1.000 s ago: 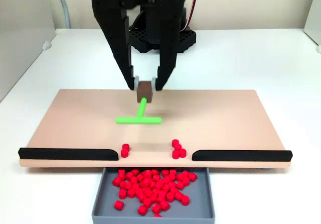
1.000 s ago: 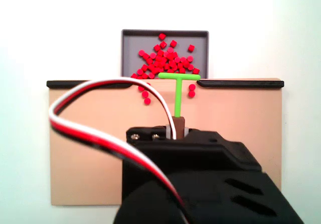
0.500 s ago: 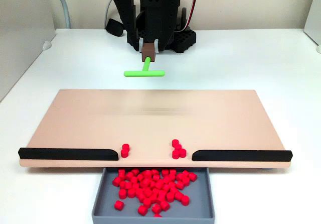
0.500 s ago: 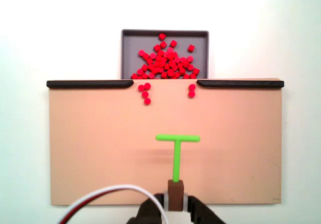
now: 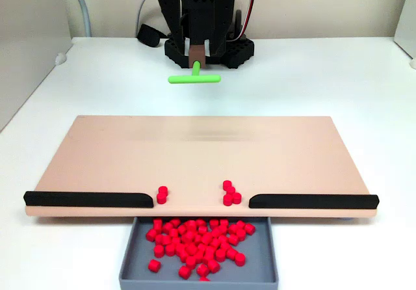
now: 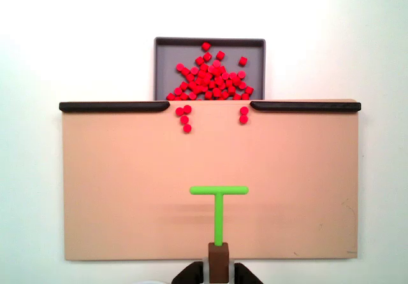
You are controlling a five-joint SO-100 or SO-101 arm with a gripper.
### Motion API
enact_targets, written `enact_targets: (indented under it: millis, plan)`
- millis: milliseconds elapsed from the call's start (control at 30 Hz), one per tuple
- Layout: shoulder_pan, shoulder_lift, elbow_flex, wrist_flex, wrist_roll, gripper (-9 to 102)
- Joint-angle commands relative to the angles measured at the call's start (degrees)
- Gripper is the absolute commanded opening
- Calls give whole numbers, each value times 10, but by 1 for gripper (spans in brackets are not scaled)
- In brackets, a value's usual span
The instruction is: Push granules from bottom to the grey container
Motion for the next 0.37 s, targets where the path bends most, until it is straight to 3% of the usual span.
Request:
enact_targets:
  millis: [0, 333]
  plan:
    - [-2, 18, -3, -3, 1, 0]
    - [15, 14, -3, -3, 1, 0]
